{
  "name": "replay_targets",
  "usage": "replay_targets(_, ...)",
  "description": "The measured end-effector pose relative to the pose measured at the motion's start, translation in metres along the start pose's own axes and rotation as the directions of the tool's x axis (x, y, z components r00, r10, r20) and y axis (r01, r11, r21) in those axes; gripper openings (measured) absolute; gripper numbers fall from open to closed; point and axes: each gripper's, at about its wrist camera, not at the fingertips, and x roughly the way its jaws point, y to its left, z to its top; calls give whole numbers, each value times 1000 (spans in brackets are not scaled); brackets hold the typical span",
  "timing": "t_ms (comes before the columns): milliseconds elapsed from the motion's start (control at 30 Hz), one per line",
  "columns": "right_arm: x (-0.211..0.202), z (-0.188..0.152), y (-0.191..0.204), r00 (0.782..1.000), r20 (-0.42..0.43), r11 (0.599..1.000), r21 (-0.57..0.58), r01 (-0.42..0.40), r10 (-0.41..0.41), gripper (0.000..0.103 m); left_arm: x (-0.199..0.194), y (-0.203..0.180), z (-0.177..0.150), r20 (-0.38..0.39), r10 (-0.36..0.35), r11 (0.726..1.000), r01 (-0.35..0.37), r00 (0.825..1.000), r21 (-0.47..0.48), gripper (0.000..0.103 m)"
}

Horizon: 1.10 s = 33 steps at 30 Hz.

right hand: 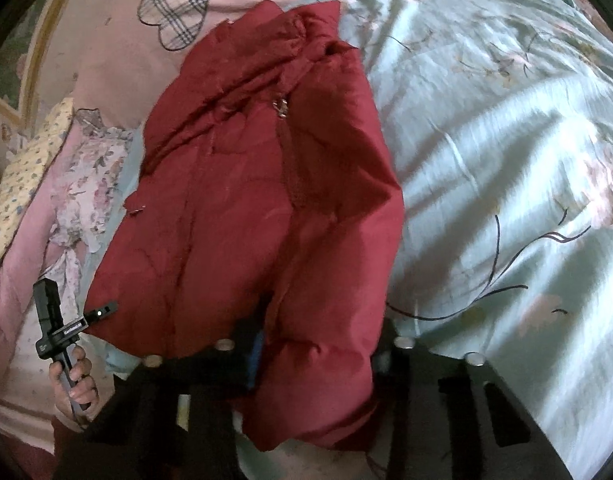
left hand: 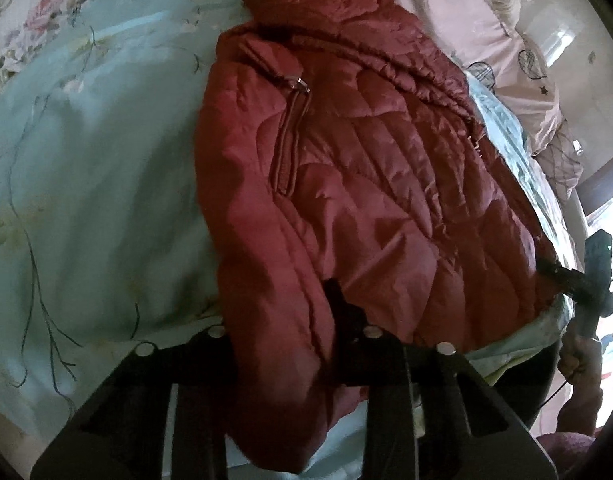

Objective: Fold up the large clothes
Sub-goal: 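Fold the hem up over the coat with both grippers toward the collar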

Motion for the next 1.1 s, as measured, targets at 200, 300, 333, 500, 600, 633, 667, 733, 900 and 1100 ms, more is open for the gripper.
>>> replay_targets(200,-16,-3,7,998,38,999,-25,-43,44,26,-14,-8,-1,41,-8,1000,7,999,8,17)
replay_targets(300,-26,-2,12,995,62,997,-46,-70,72,25,-27,-9,1,78,-20,1000,19,997,15,16)
replay_targets(333,-29,-1,14,993,72,995,-51,-86,90,24,-34,-9,3,98,-29,1000,28,995,15,16)
replay_targets(500,-52,16,16,968,149,979,-43,-198,202,23,-64,-6,24,192,-66,998,67,979,3,14)
replay_targets(600,-62,30,18,948,198,968,-39,-246,249,23,-80,-7,39,253,-77,997,80,964,1,14)
replay_targets(633,-64,33,19,943,209,966,-40,-255,257,22,-82,-8,43,266,-78,997,80,961,3,14)
replay_targets(667,-68,40,20,935,227,962,-44,-270,273,22,-86,-9,47,282,-77,997,79,956,6,14)
replay_targets(733,-71,48,23,927,245,959,-57,-277,283,22,-91,-12,57,311,-82,997,81,947,14,14)
replay_targets(900,-72,75,32,912,289,957,-92,-277,291,22,-93,-18,84,352,-62,998,60,934,17,14)
replay_targets(1100,-69,103,37,898,341,960,-116,-255,280,22,-92,-25,115,399,-13,1000,9,917,11,14)
